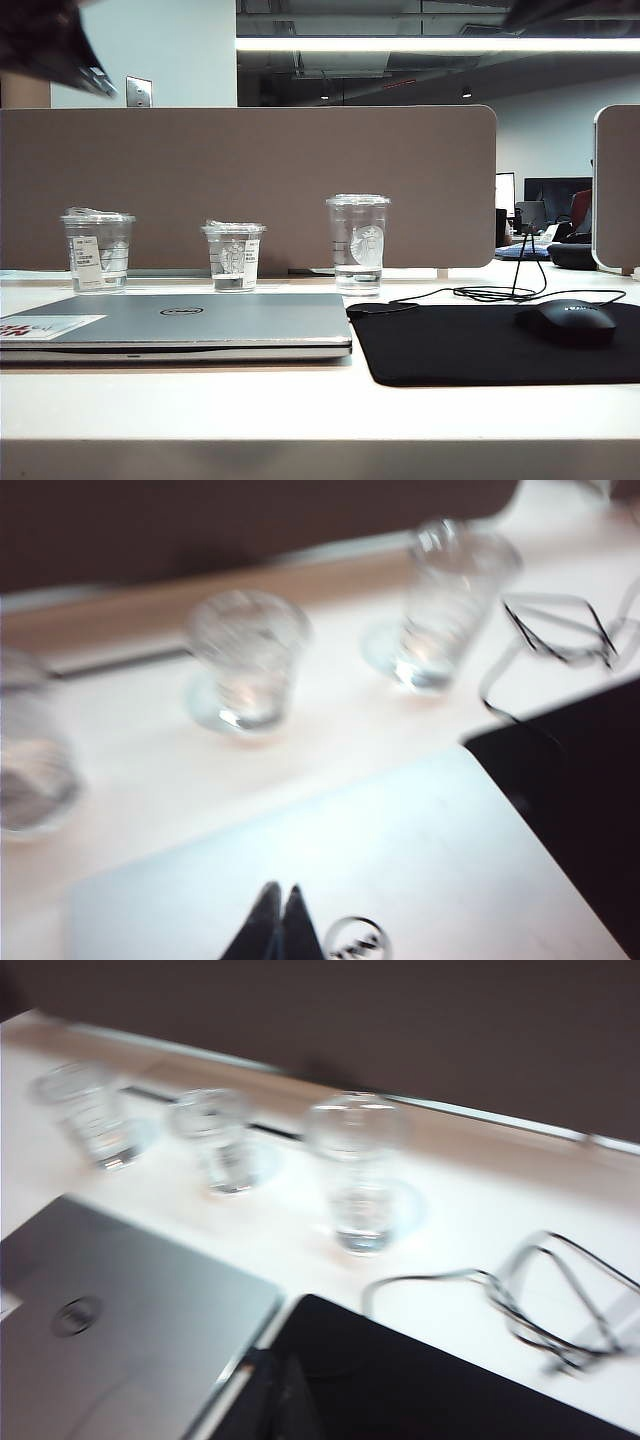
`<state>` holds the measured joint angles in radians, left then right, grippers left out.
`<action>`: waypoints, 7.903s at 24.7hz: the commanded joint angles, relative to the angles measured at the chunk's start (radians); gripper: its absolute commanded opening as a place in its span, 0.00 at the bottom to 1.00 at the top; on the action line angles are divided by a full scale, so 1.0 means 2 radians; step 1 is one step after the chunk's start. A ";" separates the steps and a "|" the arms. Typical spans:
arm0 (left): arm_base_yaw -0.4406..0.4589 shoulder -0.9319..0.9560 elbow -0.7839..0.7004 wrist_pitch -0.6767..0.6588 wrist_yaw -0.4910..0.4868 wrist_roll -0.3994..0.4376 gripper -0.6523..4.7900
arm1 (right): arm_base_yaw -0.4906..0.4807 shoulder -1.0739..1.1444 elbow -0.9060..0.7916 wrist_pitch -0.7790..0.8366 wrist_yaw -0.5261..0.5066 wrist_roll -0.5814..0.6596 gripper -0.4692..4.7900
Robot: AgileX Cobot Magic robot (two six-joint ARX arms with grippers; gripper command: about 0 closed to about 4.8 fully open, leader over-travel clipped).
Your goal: Pick up the coffee cup on the middle and place it on the right side of the laptop.
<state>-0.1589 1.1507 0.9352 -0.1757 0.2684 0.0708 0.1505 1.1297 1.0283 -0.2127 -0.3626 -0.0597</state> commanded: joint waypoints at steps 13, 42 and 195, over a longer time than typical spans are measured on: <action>-0.008 0.117 0.002 0.177 -0.007 -0.071 1.00 | 0.019 0.023 0.003 0.072 -0.007 -0.010 0.08; -0.042 0.468 0.218 0.271 -0.089 -0.067 1.00 | 0.020 0.163 0.006 0.162 0.006 -0.012 0.08; -0.285 0.253 0.175 -0.044 -0.015 0.019 1.00 | -0.026 0.014 0.005 0.062 0.199 -0.051 0.08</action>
<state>-0.7322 1.7039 1.2827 -0.2256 0.2554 0.0849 0.0975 1.1725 1.0306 -0.0864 0.0475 -0.1585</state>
